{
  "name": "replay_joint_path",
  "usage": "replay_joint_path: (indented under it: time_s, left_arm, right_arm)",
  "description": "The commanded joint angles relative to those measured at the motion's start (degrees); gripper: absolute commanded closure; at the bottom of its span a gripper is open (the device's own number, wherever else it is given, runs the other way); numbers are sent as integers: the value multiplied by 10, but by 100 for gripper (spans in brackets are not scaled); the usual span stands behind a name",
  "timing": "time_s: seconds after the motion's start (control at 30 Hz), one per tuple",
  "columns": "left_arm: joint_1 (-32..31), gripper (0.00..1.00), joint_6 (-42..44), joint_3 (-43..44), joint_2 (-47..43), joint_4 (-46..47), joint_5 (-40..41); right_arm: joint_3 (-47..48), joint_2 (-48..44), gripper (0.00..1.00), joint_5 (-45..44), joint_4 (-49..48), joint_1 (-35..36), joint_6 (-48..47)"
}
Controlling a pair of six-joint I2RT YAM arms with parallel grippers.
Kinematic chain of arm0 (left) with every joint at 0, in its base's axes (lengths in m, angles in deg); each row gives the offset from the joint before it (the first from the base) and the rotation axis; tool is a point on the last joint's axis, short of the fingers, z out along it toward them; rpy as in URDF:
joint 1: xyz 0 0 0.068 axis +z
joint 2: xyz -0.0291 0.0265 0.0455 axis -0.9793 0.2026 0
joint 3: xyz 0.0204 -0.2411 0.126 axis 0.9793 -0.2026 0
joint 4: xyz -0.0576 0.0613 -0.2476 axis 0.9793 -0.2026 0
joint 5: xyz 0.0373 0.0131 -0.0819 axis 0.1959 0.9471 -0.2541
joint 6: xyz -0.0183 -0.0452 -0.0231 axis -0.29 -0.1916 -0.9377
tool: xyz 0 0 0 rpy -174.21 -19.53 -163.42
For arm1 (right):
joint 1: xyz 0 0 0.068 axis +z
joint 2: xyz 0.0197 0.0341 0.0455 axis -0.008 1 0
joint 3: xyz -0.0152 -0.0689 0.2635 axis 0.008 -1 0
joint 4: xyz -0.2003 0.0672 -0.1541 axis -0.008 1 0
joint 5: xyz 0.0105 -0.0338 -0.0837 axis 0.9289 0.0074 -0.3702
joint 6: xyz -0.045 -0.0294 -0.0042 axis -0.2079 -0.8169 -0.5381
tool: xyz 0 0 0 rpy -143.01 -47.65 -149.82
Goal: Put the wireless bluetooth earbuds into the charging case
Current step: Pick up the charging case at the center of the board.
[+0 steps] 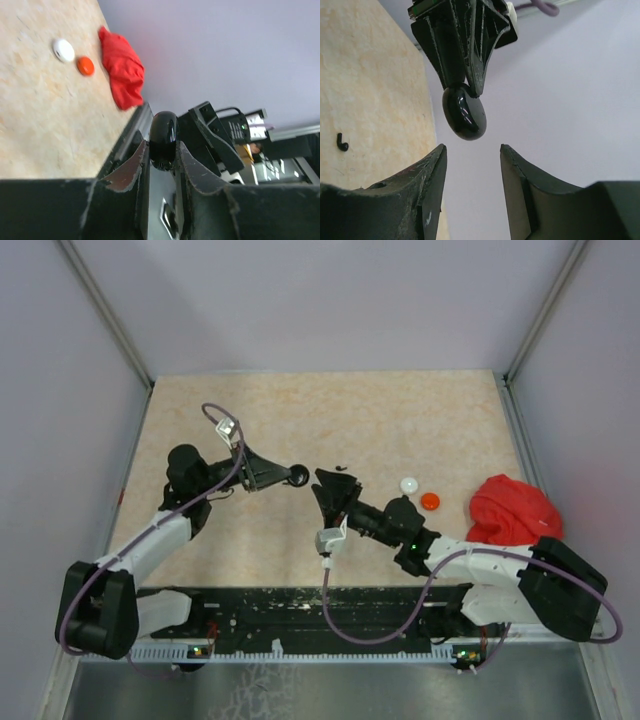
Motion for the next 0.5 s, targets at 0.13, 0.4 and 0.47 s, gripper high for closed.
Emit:
replay_joint_path:
  time_s: [0.13, 0.4, 0.47]
  left_arm:
    - [4, 100, 126, -37, -72, -10, 160]
    - [0, 100, 91, -84, -56, 177, 169]
    - [-2, 100, 90, -91, -56, 215, 169]
  right_arm:
    - [95, -79, 52, -53, 121, -18, 425]
    - [227, -68, 47, 98, 279, -140, 855]
    - [252, -45, 47, 173, 282, -171, 939]
